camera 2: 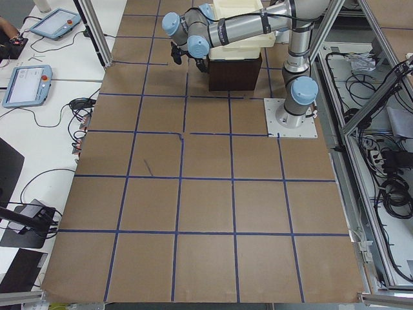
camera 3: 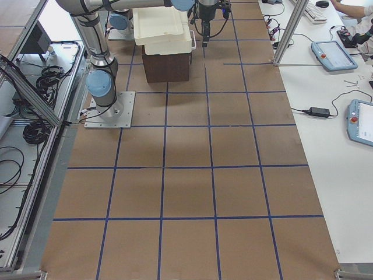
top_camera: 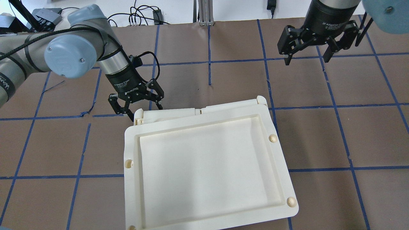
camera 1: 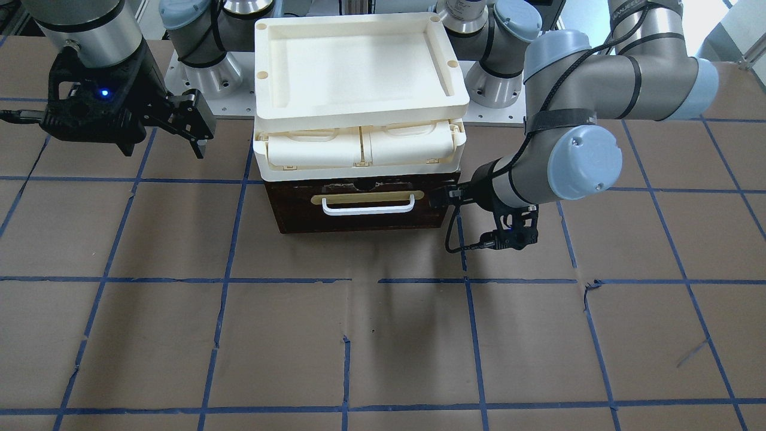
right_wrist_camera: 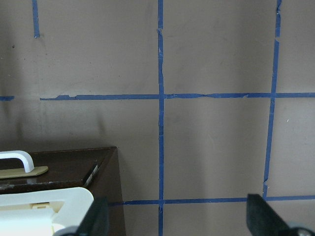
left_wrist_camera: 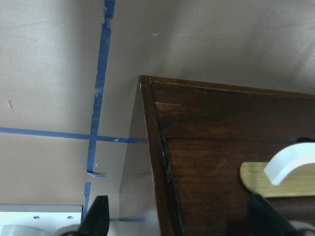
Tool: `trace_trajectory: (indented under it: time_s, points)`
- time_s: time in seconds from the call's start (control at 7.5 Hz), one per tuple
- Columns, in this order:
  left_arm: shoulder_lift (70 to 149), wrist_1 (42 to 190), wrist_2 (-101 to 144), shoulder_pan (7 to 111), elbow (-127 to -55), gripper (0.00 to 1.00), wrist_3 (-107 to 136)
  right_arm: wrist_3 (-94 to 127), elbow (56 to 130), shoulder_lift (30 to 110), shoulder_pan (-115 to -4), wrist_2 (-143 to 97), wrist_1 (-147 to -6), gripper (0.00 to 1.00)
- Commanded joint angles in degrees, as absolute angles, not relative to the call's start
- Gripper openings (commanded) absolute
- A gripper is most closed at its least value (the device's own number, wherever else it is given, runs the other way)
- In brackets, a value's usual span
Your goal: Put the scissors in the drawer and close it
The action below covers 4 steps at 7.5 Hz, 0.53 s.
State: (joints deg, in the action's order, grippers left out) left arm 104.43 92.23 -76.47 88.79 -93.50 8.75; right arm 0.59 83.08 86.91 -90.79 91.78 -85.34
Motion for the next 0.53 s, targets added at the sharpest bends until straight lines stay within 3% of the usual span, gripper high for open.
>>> trace_trajectory:
  time_s: [0.0, 0.4]
  points:
    - [103.01, 77.56, -80.56, 88.33, -91.15, 1.0, 7.92, 0.35, 83.14, 86.92, -90.79, 91.85, -85.34, 1.0]
    - [96.79, 81.61, -91.5, 85.18, -89.3, 1.0, 6.06, -0.09, 83.14, 86.92, -90.79, 91.85, -85.34, 1.0]
